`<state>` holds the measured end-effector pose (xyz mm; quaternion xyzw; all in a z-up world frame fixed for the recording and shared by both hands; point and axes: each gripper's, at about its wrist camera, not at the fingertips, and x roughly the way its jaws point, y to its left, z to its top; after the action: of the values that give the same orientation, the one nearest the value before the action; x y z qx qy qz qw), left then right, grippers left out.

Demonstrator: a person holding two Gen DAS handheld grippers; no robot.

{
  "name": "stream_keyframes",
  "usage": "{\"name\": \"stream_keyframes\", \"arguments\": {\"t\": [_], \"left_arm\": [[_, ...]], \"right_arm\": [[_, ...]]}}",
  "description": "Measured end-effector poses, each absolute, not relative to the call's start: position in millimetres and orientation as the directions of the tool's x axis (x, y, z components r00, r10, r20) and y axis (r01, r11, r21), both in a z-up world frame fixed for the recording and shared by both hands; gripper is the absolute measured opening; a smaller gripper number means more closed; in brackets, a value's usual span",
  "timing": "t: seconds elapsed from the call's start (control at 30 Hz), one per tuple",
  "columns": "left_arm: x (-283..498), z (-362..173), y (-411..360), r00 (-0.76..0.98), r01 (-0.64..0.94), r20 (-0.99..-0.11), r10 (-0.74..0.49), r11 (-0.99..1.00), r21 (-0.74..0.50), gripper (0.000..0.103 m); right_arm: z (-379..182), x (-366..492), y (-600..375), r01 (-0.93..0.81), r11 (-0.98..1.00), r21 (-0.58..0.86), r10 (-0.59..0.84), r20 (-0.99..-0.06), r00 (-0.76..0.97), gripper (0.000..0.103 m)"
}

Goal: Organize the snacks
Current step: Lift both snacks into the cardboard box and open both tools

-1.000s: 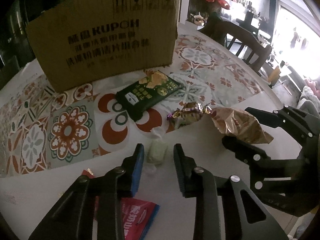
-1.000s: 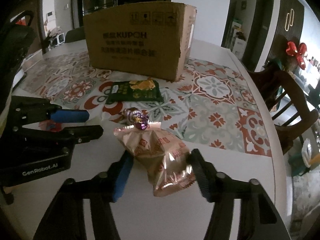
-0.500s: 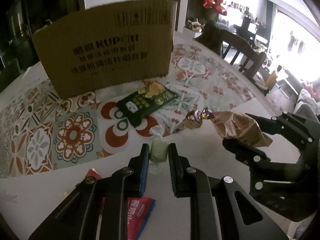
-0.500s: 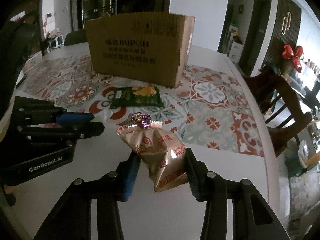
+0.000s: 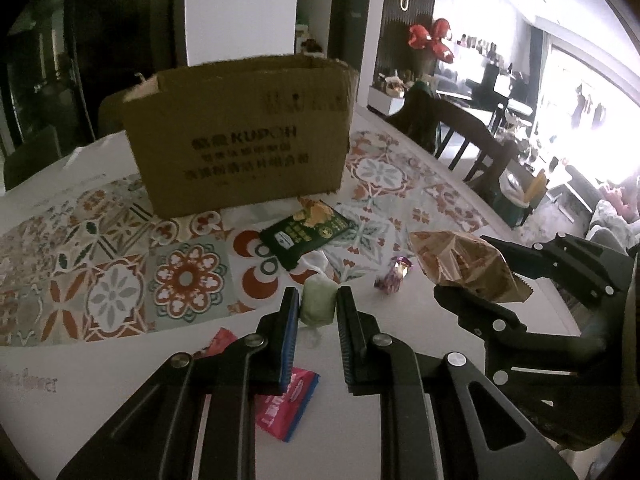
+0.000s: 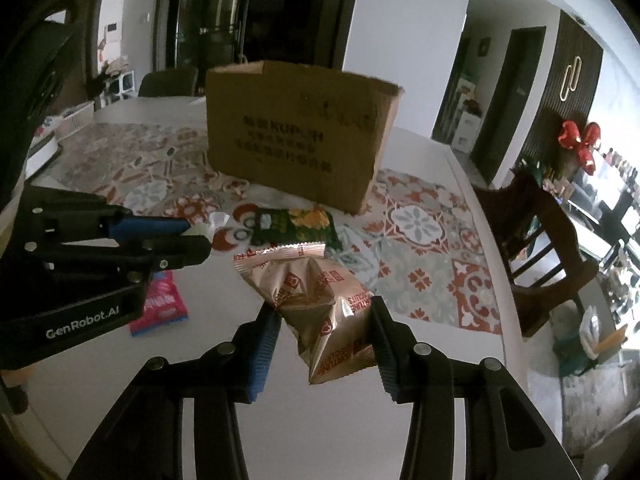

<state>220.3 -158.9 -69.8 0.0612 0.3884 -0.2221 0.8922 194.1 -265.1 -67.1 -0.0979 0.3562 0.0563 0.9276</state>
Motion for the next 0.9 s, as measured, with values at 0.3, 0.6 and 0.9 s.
{"name": "stream_keyframes", "arguments": {"t": [0.3,0.6,0.9], "left_arm": [[212.8,-45.9,-139.2,0.652,0.420,-0.674,-0.346,0.906,-0.059,0.020],[226.2,-21.5,-121.9,0.696,0.397,-0.629,-0.346,0.915,-0.064,0.020],[247.1,1.7,-111.9,0.754,0.374,-0.570,-0.326,0.927,-0.036,0.020]], "right_arm": [[-47.4,186.3,-251.6,-0.158,0.981,-0.109,0.057,-0.621,0.782,0.045],[-25.1,199.4,-246.4,-0.119,0.992,-0.038,0.078,-0.555,0.828,0.045],[-3.0,224.4,-236.6,-0.124,0.992,-0.026,0.094,-0.498,0.862,0.045]]}}
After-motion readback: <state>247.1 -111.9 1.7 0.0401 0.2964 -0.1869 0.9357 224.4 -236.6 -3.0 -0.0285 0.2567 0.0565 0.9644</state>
